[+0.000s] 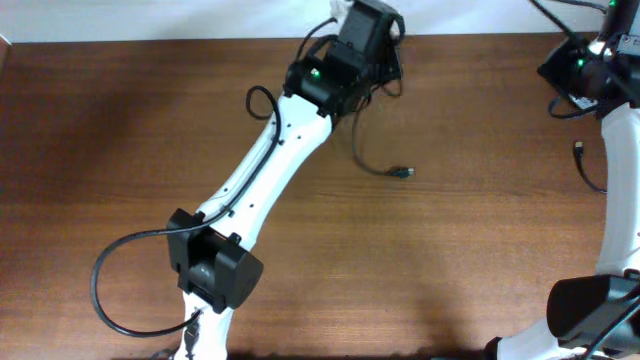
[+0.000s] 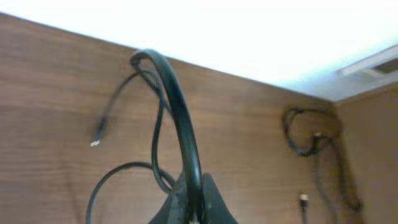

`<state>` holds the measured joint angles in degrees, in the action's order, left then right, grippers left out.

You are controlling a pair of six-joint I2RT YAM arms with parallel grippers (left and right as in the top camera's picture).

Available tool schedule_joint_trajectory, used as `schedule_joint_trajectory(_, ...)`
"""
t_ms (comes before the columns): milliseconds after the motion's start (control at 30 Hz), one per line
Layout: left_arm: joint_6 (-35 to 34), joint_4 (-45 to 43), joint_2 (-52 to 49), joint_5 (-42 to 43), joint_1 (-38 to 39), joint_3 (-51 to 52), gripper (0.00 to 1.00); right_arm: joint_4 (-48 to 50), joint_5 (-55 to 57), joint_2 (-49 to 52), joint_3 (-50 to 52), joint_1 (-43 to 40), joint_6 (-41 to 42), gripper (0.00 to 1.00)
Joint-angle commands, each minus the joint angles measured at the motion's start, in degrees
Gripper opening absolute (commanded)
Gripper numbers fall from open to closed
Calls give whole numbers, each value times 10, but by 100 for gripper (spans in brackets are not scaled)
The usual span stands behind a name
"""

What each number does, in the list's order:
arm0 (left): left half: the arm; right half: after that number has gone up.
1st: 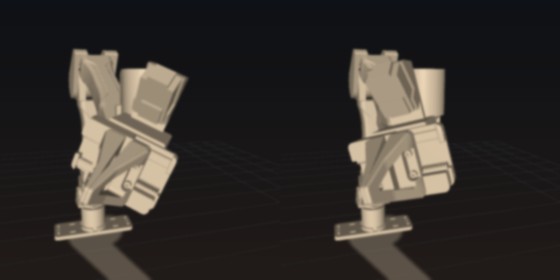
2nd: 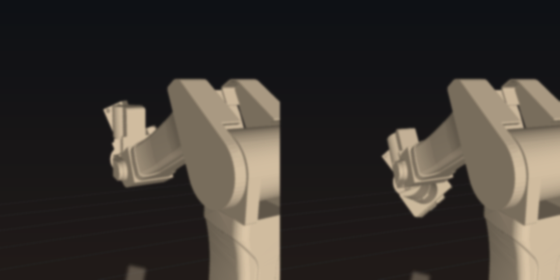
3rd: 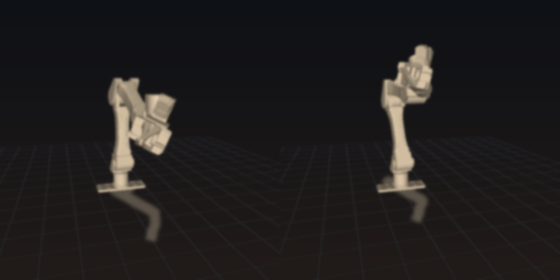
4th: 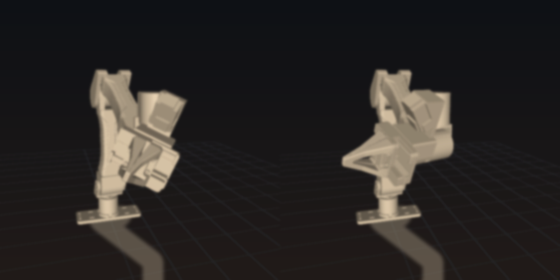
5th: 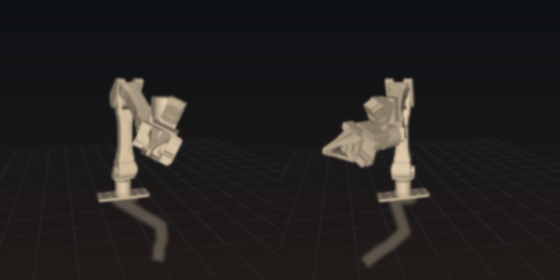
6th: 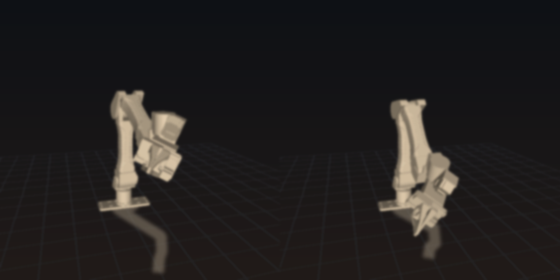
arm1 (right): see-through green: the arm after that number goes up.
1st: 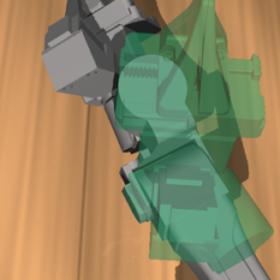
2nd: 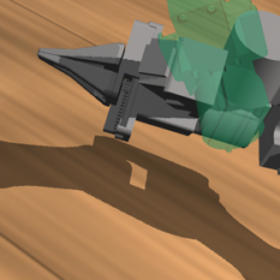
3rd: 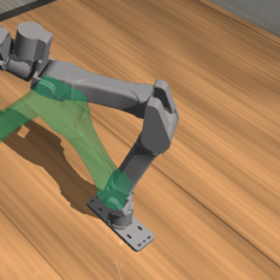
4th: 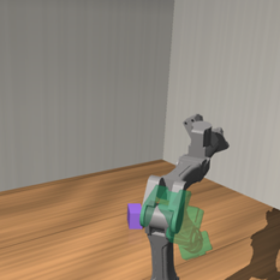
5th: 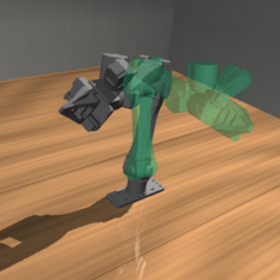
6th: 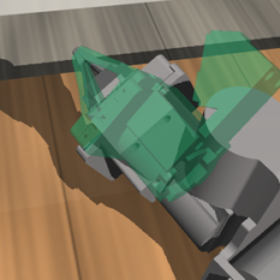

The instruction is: Untangle cables

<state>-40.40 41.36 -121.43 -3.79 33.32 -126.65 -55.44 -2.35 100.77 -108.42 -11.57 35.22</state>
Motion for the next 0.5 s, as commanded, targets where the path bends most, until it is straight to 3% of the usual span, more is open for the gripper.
schedule_joint_trajectory(0, -25, -27, -1, 95, -27, -33, 0, 42, -108, -5, 16, 5, 103, 44)
schedule_joint_trajectory(100, -27, -33, -1, 131, -38, -58, 0, 118, -194, 9, 42, 17, 128, 44)
schedule_joint_trajectory(467, -27, -32, -1, 211, -49, -160, 0, 376, -265, 25, 138, 102, 195, 54)
